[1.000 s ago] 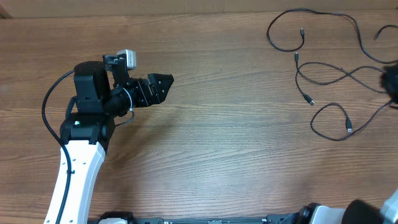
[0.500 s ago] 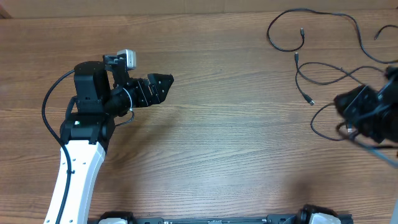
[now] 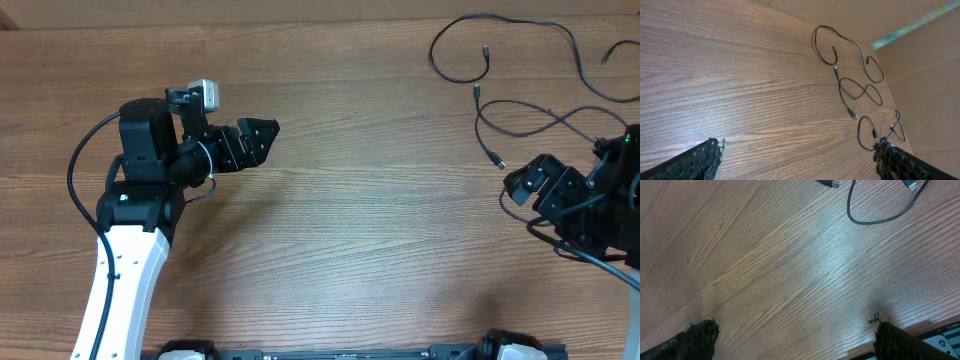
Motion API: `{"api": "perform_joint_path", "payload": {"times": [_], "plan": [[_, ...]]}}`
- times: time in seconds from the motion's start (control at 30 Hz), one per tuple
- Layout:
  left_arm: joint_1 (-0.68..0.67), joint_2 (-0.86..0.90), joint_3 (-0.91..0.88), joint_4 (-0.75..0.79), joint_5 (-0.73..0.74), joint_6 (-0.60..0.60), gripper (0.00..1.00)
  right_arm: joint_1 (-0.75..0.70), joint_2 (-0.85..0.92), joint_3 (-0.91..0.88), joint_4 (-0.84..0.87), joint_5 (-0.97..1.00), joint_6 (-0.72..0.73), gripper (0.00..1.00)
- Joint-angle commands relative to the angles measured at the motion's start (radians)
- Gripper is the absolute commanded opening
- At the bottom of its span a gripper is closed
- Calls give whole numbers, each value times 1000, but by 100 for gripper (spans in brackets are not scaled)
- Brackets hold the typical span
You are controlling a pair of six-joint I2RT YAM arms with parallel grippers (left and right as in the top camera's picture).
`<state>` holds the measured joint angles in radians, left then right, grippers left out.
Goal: Untangle cables
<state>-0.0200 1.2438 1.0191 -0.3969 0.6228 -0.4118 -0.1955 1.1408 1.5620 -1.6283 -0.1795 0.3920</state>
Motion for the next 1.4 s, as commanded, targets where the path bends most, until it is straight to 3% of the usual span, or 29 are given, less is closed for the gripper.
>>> {"api": "perform_joint_path", "payload": {"times": [0.0, 0.5, 0.7, 1.07, 1.23, 1.37], "plan": [[0, 5, 18, 1, -6, 24, 99, 6, 7, -4, -6, -5, 0, 100], [0, 5, 18, 1, -5, 23, 100, 6, 23, -5, 4, 21, -71, 100], [0, 5, 18, 1, -6, 24, 99, 9, -9, -39, 105, 21, -95, 100], [0, 5, 18, 1, -6, 23, 100, 58, -335, -463, 480, -6, -149, 100], [0, 5, 18, 1, -5, 23, 100, 58, -506, -649, 655, -117, -323, 100], [0, 5, 18, 1, -5, 24, 99, 58, -614, -760, 745, -118, -346, 100]]}}
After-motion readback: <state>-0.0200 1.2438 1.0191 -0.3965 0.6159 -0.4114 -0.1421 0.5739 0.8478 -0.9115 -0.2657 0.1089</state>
